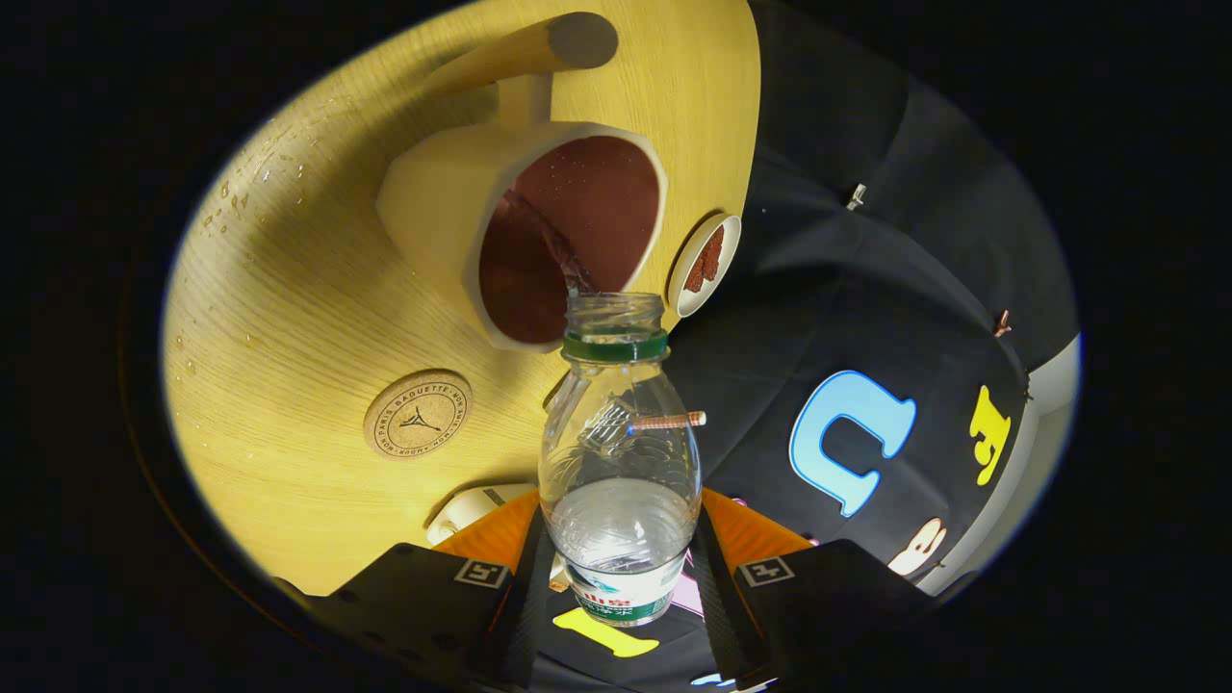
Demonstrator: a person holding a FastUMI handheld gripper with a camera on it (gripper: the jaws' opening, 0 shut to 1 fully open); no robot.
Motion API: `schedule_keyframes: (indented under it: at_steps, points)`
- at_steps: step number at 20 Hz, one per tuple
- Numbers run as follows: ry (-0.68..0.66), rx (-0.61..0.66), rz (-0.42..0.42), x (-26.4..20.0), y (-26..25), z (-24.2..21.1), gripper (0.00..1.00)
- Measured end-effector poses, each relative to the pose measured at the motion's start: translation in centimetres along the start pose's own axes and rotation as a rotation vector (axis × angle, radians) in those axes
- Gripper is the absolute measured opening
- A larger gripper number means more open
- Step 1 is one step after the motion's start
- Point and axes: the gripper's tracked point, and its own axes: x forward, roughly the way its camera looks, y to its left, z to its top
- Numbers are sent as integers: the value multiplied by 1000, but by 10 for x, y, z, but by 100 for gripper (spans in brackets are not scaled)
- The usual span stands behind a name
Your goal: Take the bottle from table, then pour the juice into the cup, finally place the bottle on the coaster
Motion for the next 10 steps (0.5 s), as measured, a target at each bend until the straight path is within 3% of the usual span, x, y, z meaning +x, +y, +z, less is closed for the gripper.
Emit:
schedule_keyframes:
  at_steps: [10]
  points:
    - [-29,-141,-22,4,-17,9,71]
